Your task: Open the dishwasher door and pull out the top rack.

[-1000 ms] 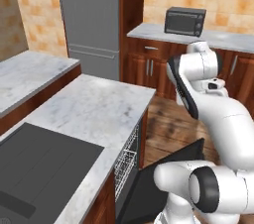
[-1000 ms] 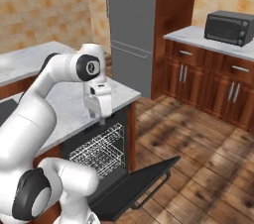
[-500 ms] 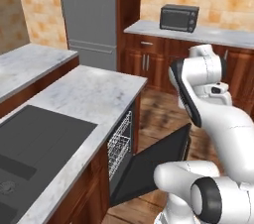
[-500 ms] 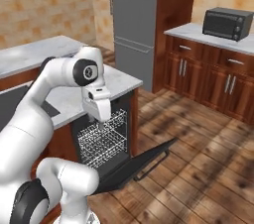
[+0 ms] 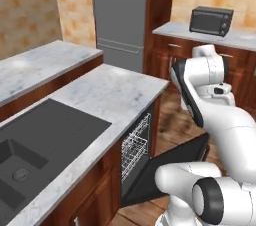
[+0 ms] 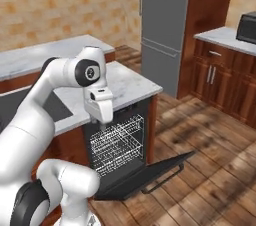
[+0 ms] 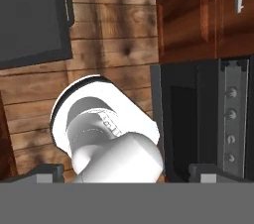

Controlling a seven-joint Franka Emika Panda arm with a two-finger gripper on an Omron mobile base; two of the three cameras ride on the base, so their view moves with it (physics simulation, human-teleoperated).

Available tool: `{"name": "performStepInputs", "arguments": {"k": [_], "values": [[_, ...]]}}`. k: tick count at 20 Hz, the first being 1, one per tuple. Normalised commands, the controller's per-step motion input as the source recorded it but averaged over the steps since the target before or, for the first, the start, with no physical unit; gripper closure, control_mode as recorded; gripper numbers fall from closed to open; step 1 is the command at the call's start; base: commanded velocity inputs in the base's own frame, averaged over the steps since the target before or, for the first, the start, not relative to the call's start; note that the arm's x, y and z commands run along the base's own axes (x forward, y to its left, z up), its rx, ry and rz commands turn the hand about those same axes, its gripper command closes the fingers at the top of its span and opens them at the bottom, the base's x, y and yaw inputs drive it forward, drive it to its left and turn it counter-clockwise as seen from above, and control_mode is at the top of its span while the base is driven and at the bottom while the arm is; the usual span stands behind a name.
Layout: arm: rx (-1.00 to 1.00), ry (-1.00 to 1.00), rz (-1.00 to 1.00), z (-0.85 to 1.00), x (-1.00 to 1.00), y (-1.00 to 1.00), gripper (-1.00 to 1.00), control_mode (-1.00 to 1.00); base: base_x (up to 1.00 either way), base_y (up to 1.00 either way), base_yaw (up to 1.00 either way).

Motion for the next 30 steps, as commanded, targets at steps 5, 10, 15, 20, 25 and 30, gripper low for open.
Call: {"name": "performStepInputs", "arguments": {"k": [5, 10, 15, 20, 25, 30], "values": [[0.00, 0.00, 0.00, 0.00, 0.00, 0.00, -1.00, 1.00, 0.23, -0.16, 0.35], [0.00, 0.00, 0.00, 0.00, 0.00, 0.00, -1.00, 1.00, 0.18, -0.25, 0.38], [0.00, 0.00, 0.00, 0.00, 0.00, 0.00, -1.00, 1.00, 0.06, -0.37, 0.37], [0.00, 0.00, 0.00, 0.00, 0.00, 0.00, -1.00, 1.00, 0.00, -0.46, 0.34], [0.00, 0.00, 0.00, 0.00, 0.00, 0.00, -1.00, 1.00, 0.00, -0.47, 0.22], [0.10, -0.05, 0.10, 0.00, 0.00, -0.67, -1.00, -1.00, 0.00, 0.00, 0.00]]}}
